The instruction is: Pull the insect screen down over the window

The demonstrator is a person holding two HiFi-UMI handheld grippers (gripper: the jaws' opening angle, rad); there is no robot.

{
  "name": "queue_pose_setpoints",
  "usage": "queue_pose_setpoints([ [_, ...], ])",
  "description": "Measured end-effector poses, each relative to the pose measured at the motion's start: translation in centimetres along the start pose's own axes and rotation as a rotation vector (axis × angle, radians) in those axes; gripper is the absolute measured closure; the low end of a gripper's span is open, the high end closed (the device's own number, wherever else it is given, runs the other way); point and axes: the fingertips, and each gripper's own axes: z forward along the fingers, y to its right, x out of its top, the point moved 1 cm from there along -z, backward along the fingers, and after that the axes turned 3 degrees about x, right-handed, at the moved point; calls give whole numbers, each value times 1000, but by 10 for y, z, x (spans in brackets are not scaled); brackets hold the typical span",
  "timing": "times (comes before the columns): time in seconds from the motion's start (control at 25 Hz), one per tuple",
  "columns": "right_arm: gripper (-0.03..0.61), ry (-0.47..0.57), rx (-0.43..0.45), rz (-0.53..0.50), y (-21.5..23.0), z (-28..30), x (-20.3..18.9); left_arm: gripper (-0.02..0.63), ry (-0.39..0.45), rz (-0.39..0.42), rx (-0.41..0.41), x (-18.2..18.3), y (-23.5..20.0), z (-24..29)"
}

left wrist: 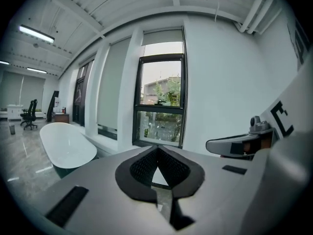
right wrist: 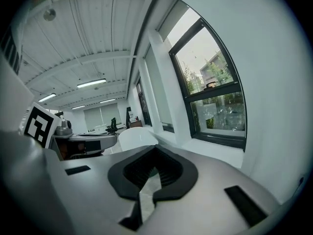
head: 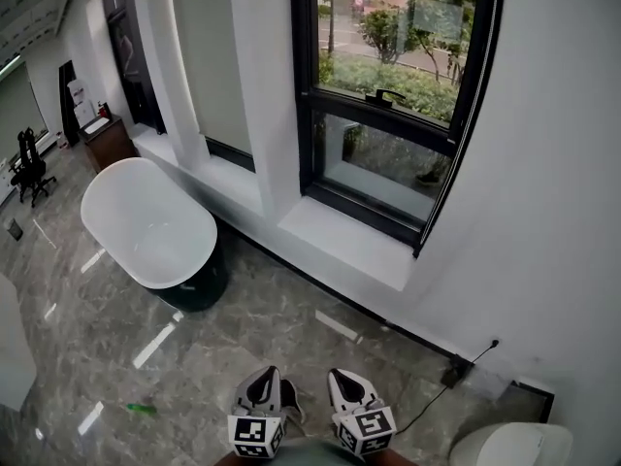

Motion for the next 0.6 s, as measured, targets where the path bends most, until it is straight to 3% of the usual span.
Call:
queue_pose_setpoints([
  [0.28,581,-23,-58,-3,15,107,43,601,-39,-34,-63,34,-71,92],
  [0.6,581,-1,-132,-63,42,241,115,601,-9,-57,-147,88,-161,209],
])
